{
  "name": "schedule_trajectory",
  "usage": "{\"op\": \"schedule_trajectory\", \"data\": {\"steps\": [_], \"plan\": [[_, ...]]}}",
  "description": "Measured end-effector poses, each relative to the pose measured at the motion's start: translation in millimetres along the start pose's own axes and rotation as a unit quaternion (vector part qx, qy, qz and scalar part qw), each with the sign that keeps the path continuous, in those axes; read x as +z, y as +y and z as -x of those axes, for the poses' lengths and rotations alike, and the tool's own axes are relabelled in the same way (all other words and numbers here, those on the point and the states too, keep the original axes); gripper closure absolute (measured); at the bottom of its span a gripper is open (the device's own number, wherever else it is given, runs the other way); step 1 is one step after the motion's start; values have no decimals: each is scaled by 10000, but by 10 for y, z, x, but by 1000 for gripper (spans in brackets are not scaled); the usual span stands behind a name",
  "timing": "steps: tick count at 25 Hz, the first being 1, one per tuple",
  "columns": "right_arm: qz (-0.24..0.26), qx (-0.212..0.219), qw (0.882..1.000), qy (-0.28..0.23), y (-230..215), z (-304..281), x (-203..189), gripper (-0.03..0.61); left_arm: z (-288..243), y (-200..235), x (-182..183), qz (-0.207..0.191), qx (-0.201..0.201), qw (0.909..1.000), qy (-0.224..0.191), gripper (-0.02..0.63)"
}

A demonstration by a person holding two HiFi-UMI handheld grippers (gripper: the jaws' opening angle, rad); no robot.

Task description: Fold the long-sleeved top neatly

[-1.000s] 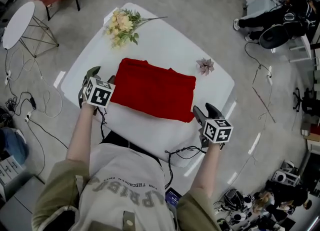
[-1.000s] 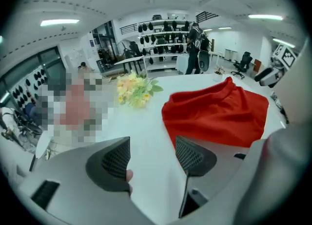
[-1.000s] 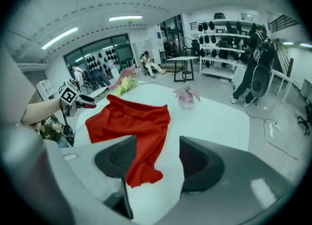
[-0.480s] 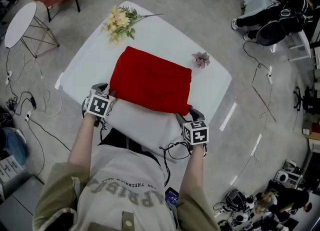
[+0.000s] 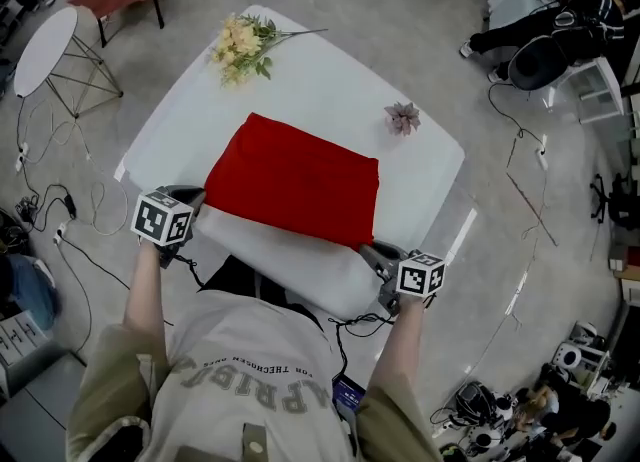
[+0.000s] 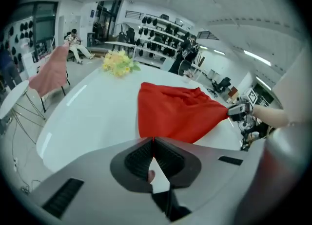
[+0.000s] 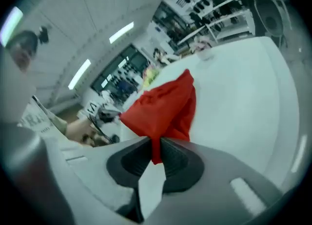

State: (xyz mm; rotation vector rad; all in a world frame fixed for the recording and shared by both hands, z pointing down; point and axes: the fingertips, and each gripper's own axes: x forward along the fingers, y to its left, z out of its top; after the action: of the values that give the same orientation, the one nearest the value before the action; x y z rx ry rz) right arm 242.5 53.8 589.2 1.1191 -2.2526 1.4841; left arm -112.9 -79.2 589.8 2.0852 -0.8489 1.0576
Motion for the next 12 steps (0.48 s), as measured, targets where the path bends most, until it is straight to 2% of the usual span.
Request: {"op": "schedule_trajectory", "data": {"steps": [2, 4, 5, 6, 7, 9, 12], "plan": [[449, -627, 9952, 605, -126, -103, -208, 520, -90, -38, -160, -247, 134, 9990, 351, 592], [707, -808, 9919, 676, -77, -108, -204, 500, -112, -43, -248, -565, 482, 9957, 558, 589], [759, -797, 9920, 620, -19, -73, -170, 420, -85, -36, -271, -717, 658, 9933, 617, 581], [796, -800, 9922, 525, 35, -25, -126, 285, -36, -22, -285, -843, 817, 9910, 646, 521], [830, -871, 9919, 398, 66, 24, -69, 219, 26, -2, -284, -932, 954, 9890, 635, 462], [853, -1202, 9889, 179, 32, 71, 45, 216, 138, 12, -204, -981, 1108, 9879, 456, 457], [561, -1746, 9828, 210, -122, -23, 83, 216, 174, -68, -13, -900, 1100, 9897, 145, 457]]}}
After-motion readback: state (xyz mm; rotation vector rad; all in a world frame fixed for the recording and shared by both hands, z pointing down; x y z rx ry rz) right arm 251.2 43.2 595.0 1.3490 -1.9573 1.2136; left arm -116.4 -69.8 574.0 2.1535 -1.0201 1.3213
